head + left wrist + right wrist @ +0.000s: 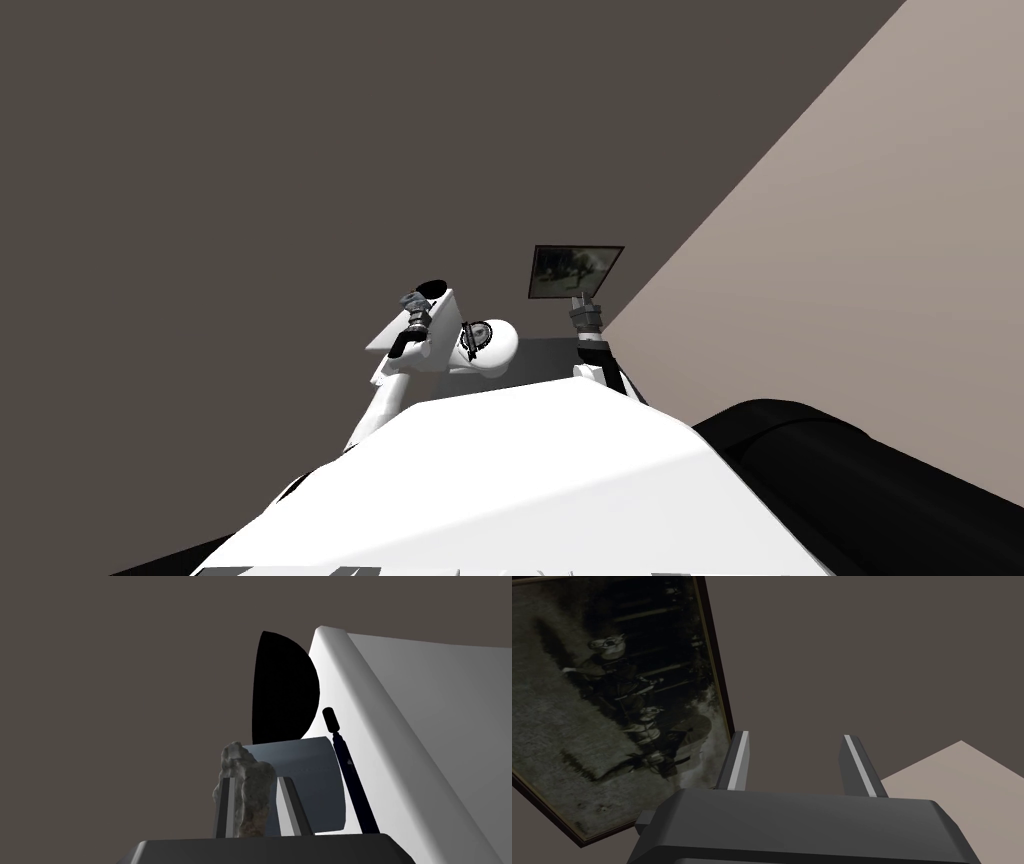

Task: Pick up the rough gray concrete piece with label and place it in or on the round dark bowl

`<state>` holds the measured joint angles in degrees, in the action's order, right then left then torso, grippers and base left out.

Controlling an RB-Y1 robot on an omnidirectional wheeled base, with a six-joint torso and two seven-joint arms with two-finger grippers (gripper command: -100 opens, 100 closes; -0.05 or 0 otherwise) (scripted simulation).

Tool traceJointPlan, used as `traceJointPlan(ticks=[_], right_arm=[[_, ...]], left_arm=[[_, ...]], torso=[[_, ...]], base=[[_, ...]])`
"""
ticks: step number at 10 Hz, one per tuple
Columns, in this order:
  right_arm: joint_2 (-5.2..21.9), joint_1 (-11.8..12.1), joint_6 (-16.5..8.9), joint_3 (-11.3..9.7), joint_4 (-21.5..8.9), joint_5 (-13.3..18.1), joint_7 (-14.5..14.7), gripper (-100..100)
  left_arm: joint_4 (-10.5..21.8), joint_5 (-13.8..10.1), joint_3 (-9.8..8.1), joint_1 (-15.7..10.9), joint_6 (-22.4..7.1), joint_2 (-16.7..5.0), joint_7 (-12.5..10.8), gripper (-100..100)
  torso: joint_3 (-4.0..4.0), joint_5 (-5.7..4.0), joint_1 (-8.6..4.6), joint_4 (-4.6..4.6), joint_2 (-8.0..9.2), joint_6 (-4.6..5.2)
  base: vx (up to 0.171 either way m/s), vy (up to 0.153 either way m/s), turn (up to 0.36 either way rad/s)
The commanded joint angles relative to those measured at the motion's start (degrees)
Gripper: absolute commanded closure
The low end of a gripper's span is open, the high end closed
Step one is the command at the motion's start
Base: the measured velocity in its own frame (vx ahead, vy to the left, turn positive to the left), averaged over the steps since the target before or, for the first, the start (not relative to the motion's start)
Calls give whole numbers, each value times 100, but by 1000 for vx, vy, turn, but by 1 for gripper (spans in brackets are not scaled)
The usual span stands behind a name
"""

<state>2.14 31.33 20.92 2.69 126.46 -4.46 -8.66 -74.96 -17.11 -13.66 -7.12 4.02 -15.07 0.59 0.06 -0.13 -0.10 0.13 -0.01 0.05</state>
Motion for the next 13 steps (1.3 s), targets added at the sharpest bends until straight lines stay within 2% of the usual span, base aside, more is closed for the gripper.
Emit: traceJointPlan(ticks=[1, 3, 4, 7, 8, 11, 12, 13], right_arm=[[0, 0, 0, 0, 0, 0, 0, 0], [0, 0, 0, 0, 0, 0, 0, 0], [0, 0, 0, 0, 0, 0, 0, 0], [0, 0, 0, 0, 0, 0, 0, 0], [0, 0, 0, 0, 0, 0, 0, 0], [0, 0, 0, 0, 0, 0, 0, 0], [0, 0, 0, 0, 0, 0, 0, 0], [0, 0, 0, 0, 0, 0, 0, 0]], left_arm=[[181, -48, -73, -248, -58, -57, 8, 100], [554, -130, -196, -595, -131, -139, 16, 100], [583, -130, -196, -678, -131, -139, 16, 100], [1137, -249, -384, -1254, -243, -205, 29, 100], [1202, -249, -384, -1308, -243, -205, 29, 100], [1738, -358, -565, -1844, -348, -242, 39, 100], [1802, -358, -565, -1913, -348, -242, 39, 100], [1974, -390, -624, -2111, -376, -248, 42, 100]], torso=[[0, 0, 0, 0, 0, 0], [-3, 0, 0, 0, -7, 0], [-5, -1, 1, 1, -11, 0], [-7, 1, 8, 2, -16, 4], [-9, 1, 7, 1, -19, 4], [-16, 5, 14, -3, -29, 9], [-18, 5, 15, -3, -33, 10], [-18, 7, 18, -4, -33, 10]], base=[[21, -23, 6], [29, -36, 19], [23, -20, 10], [26, -21, 13], [26, -22, 7], [25, -19, 14], [27, -7, 2], [29, -7, 7]])
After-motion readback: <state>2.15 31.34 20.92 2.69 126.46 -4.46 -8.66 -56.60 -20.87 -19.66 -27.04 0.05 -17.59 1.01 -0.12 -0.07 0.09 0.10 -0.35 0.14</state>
